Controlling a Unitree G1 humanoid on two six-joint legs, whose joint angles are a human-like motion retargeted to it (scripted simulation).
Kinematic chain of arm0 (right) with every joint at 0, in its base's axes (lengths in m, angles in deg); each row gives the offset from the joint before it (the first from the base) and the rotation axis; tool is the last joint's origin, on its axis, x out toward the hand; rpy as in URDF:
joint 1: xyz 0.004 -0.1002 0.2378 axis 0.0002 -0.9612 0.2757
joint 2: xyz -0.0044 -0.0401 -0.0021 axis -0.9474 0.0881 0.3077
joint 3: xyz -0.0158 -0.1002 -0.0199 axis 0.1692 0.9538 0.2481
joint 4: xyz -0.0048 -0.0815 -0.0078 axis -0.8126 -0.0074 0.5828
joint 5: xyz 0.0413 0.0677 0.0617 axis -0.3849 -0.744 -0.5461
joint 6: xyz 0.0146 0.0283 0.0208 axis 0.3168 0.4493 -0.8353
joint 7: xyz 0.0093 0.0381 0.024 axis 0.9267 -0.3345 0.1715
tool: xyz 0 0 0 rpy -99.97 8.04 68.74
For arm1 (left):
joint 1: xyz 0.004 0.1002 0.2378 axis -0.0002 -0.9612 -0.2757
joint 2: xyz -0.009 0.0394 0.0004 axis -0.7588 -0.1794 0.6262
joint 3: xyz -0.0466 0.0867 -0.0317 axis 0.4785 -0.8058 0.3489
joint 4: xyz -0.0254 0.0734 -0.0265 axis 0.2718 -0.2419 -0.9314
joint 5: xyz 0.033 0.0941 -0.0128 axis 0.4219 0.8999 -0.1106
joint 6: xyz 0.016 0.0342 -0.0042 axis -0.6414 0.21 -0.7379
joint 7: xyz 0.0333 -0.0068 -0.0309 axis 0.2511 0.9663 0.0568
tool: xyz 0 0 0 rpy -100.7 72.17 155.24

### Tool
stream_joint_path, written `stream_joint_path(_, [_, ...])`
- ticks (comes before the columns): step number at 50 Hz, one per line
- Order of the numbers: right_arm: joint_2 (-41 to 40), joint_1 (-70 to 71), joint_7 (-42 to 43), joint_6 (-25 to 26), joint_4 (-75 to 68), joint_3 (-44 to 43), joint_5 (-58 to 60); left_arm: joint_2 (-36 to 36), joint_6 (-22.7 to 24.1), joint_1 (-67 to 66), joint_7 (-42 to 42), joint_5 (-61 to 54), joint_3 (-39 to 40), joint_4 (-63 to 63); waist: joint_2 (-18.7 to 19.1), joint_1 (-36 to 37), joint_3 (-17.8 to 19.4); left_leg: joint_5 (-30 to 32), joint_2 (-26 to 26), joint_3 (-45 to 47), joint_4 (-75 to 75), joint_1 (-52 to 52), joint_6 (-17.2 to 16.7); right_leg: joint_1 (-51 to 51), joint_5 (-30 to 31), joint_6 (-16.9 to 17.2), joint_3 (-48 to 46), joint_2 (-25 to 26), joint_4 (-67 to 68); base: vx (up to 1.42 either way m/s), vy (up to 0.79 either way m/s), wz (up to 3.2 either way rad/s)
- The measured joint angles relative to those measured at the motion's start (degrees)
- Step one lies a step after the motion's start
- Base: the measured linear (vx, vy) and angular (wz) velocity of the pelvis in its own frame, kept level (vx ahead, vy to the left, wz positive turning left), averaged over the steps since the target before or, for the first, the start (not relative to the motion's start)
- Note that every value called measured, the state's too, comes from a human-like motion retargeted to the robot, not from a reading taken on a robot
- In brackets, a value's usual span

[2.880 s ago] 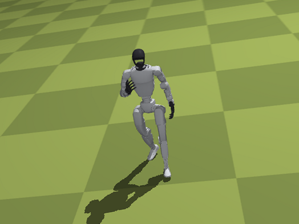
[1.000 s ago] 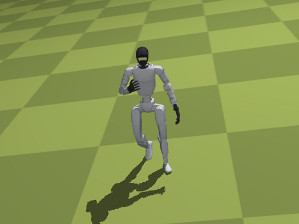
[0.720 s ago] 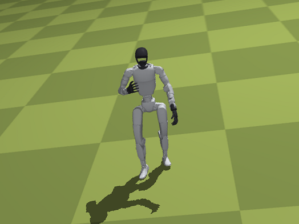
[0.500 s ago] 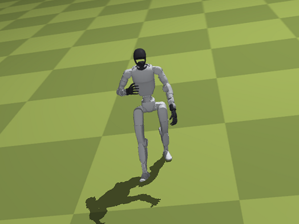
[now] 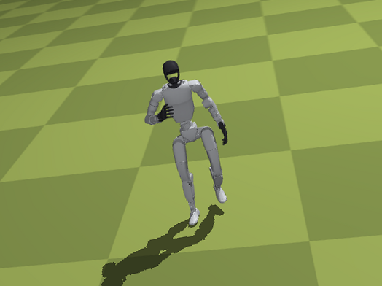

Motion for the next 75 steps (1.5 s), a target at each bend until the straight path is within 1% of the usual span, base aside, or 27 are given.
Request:
stream_joint_path(2, [-0.24,0.65,0.30,-0.01,-0.25,-0.07,0.27,0.50,0.10,-1.18,-0.01,-1.40,0.09,0.17,0.03,2.06,0.82,-0.50,-0.55,0.87,-7.76,-0.10,-0.16,0.72,-1.04,-0.08,1.26,0.79,0.45,0.36,-0.10,-0.72])
stream_joint_path(4, [-0.39,1.31,0.59,0.11,-0.39,-0.29,0.74,1.07,0.12,-2.03,-0.41,-2.83,0.20,0.27,0.64,4.08,1.73,0.98,-0.62,1.39,-17.01,0.43,-0.85,1.72,-2.07,-0.24,2.41,2.17,0.68,0.36,-0.07,-0.73])
stream_joint_path(10, [-0.36,2.74,0.94,-0.21,0.08,-1.19,2.14,3.19,0.80,-3.49,-1.36,-5.33,0.77,0.10,4.55,8.10,4.26,9.89,1.49,2.16,-40.72,1.50,-5.51,6.86,-5.29,-0.48,4.58,7.92,0.47,0.40,-0.04,-0.53])
stream_joint_path(14, [-0.43,3.37,0.55,-1.21,0.61,-1.19,2.55,4.38,1.90,-4.09,-0.41,-4.98,1.35,-0.15,6.21,9.16,5.51,12.70,2.36,3.62,-49.25,0.81,-10.24,11.10,-7.29,-0.57,5.38,10.29,0.21,0.44,-0.01,-0.32])
stream_joint_path(16, [-0.58,3.43,0.27,-1.59,0.93,-1.01,2.57,4.69,2.35,-4.55,0.20,-4.68,1.63,-0.10,6.36,9.55,5.77,11.82,2.55,4.88,-50.51,-0.03,-12.01,12.93,-8.18,-0.69,5.82,10.74,0.28,0.46,0.01,-0.30])
stream_joint_path(18, [-0.77,3.49,-0.04,-1.83,1.23,-0.82,2.43,4.76,2.65,-4.94,0.77,-4.58,1.94,0.05,6.17,9.93,5.73,10.40,2.67,6.17,-50.51,-0.82,-12.86,14.35,-8.92,-0.85,6.37,10.91,0.56,0.48,0.02,-0.32])
stream_joint_path(21, [-1.19,3.81,-0.59,-1.85,1.47,-0.47,2.01,4.42,2.65,-5.12,1.40,-4.81,2.52,0.09,5.73,10.55,5.27,10.28,2.92,7.36,-50.51,-0.57,-12.66,15.86,-9.63,-1.38,7.63,11.17,1.50,0.51,0.04,-0.38])
stream_joint_path(25, [-2.10,4.16,-1.45,-1.62,1.50,0.19,1.23,3.17,2.18,-4.83,1.86,-5.43,3.11,-0.48,5.13,11.11,3.93,13.47,3.57,7.47,-50.51,1.34,-11.57,16.96,-9.68,-2.51,9.76,11.64,4.07,0.55,0.08,-0.40])
stream_joint_path(28, [-2.84,3.64,-2.25,-1.76,1.59,0.78,0.33,1.74,2.10,-4.39,1.99,-5.53,2.72,-1.35,4.87,10.93,2.62,14.42,4.17,7.14,-50.51,3.74,-11.12,16.92,-7.86,-3.22,10.98,11.89,8.19,0.58,0.12,-0.29])
stream_joint_path(30, [-3.27,2.93,-2.98,-1.96,1.75,1.12,-0.40,0.66,2.17,-3.80,2.04,-5.10,1.97,-2.08,4.97,10.56,1.71,13.26,4.80,6.85,-49.98,5.52,-10.96,16.03,-4.68,-3.48,11.57,12.21,12.90,0.59,0.15,-0.16])
stream_joint_path(33, [-3.71,1.52,-4.30,-1.99,2.05,1.50,-1.17,-1.07,2.12,-1.96,1.87,-3.37,0.16,-3.23,5.79,9.71,0.03,10.01,6.28,6.07,-48.43,7.83,-10.69,11.28,2.79,-3.46,11.94,13.24,25.28,0.56,0.17,-0.04])
stream_joint_path(37, [-3.56,0.26,-5.10,-0.94,2.53,1.33,-1.86,-3.16,0.92,3.27,0.24,-0.53,-2.07,-4.23,6.55,8.09,-2.27,6.56,7.26,4.61,-46.42,9.14,-10.00,0.14,11.15,-3.31,10.72,13.37,44.59,0.49,0.15,0.16])
stream_joint_path(39, [-3.19,0.00,-5.11,-0.25,2.82,0.98,-2.36,-3.87,0.01,7.04,-1.12,0.91,-2.63,-4.32,6.99,7.05,-2.59,5.24,7.33,3.79,-45.61,9.96,-9.84,-4.72,10.90,-4.60,8.89,12.32,51.12,0.44,0.14,0.32])
stream_joint_path(42, [-2.54,-0.06,-5.21,0.41,3.09,0.57,-2.85,-4.41,-0.98,13.54,-2.99,2.58,-2.99,-3.86,7.70,5.17,-2.16,3.51,7.12,2.41,-44.68,11.68,-9.87,-10.08,6.15,-7.58,5.43,9.95,54.91,0.41,0.12,0.45])
stream_joint_path(45, [-1.88,0.02,-5.69,0.73,3.18,0.40,-2.68,-4.26,-1.11,20.26,-4.37,2.87,-3.04,-2.45,8.31,2.94,-1.26,2.14,6.63,0.69,-44.09,13.53,-10.04,-13.32,2.19,-9.44,2.25,8.00,51.35,0.38,0.08,0.56])
stream_joint_path(49, [-1.14,0.30,-6.23,1.01,3.11,0.48,-2.20,-3.50,-0.22,28.38,-5.58,1.70,-3.75,0.96,8.43,-0.19,0.30,0.56,5.36,-1.73,-43.73,16.19,-10.67,-14.52,-0.27,-9.34,-1.17,6.33,36.61,0.38,0.03,0.61])
stream_joint_path(51, [-0.78,0.52,-6.38,1.37,3.06,0.51,-1.99,-3.08,0.45,31.85,-5.89,0.58,-4.56,3.09,7.85,-1.81,1.22,-0.26,4.04,-3.04,-43.62,17.72,-10.98,-13.66,1.69,-8.27,-1.96,5.65,25.74,0.39,-0.01,0.66])
stream_joint_path(53, [-0.38,0.82,-6.33,2.11,3.01,0.42,-1.70,-2.69,1.06,34.89,-6.19,-0.82,-5.59,5.32,6.74,-3.49,2.41,-1.22,2.20,-4.59,-43.53,19.72,-11.20,-11.80,5.93,-6.51,-1.99,4.73,13.52,0.42,-0.04,0.71])
stream_joint_path(55, [-0.11,1.29,-6.32,3.46,2.97,0.24,-0.70,-2.40,1.23,37.53,-6.62,-1.78,-6.50,7.35,5.47,-4.93,3.91,-2.38,0.55,-6.18,-43.60,22.39,-11.27,-9.69,10.82,-3.86,-1.91,3.70,2.49,0.46,-0.08,0.61])
stream_joint_path(57, [-0.31,1.80,-7.10,4.55,2.97,0.27,1.19,-2.21,1.13,39.50,-6.41,-0.70,-6.95,8.90,4.88,-5.61,4.96,-3.52,0.24,-7.01,-43.89,24.90,-11.44,-9.11,11.67,-0.79,-2.33,3.49,-4.00,0.48,-0.10,0.33])
stream_joint_path(58, [-0.52,1.99,-7.78,4.80,2.96,0.35,2.15,-2.07,1.09,40.19,-6.04,0.52,-6.96,9.49,4.91,-5.77,5.21,-3.98,0.48,-7.18,-44.04,25.91,-11.57,-9.82,9.72,0.64,-2.48,3.57,-4.66,0.48,-0.16,0.12])
stream_joint_path(60, [-0.95,1.90,-8.92,4.91,3.09,0.61,3.38,-1.94,1.20,40.55,-5.20,2.72,-7.07,10.51,5.43,-5.68,4.90,-4.74,2.17,-6.80,-44.09,27.24,-12.47,-11.26,5.78,1.15,-2.45,5.34,-4.88,0.47,-0.24,-0.04])
stream_joint_path(62, [-1.00,1.91,-9.81,4.96,3.08,0.48,3.92,-1.61,1.25,40.23,-4.30,4.29,-6.99,11.31,5.71,-5.52,4.32,-5.16,2.71,-6.86,-43.76,28.14,-12.55,-11.26,6.42,1.15,-1.98,6.01,-4.88,0.50,-0.22,0.00])
stream_joint_path(65, [-0.85,1.75,-10.55,4.58,3.04,0.19,4.07,-1.08,1.56,38.41,-3.46,5.83,-6.64,11.75,5.58,-5.34,3.23,-4.96,2.58,-7.71,-42.41,29.04,-12.06,-9.97,10.41,1.15,-2.18,5.85,-4.88,0.53,-0.20,0.08])
stream_joint_path(67, [-0.80,1.33,-10.46,3.99,3.05,0.15,4.02,-0.82,1.83,35.99,-3.43,6.40,-6.39,11.40,5.36,-5.11,2.53,-3.77,2.38,-8.54,-40.54,29.37,-11.49,-8.51,11.37,1.15,-2.91,5.41,-4.88,0.55,-0.21,0.09])
stream_joint_path(72, [-0.88,-0.03,-8.54,2.54,2.86,0.59,2.86,-0.39,1.57,27.17,-3.51,7.16,-5.87,8.72,3.79,-4.70,1.34,4.02,0.52,-10.30,-30.25,27.40,-8.27,-3.19,8.46,1.15,-2.74,2.58,-4.88,0.56,-0.16,0.15])
stream_joint_path(75, [-0.90,-0.84,-7.07,1.99,2.82,0.96,1.41,-0.34,0.72,20.72,-2.46,7.50,-5.37,6.33,1.64,-4.74,0.38,9.15,-1.23,-9.01,-17.57,21.38,-5.47,-0.50,6.63,1.00,-2.68,-0.35,-4.71,0.51,-0.18,0.22])
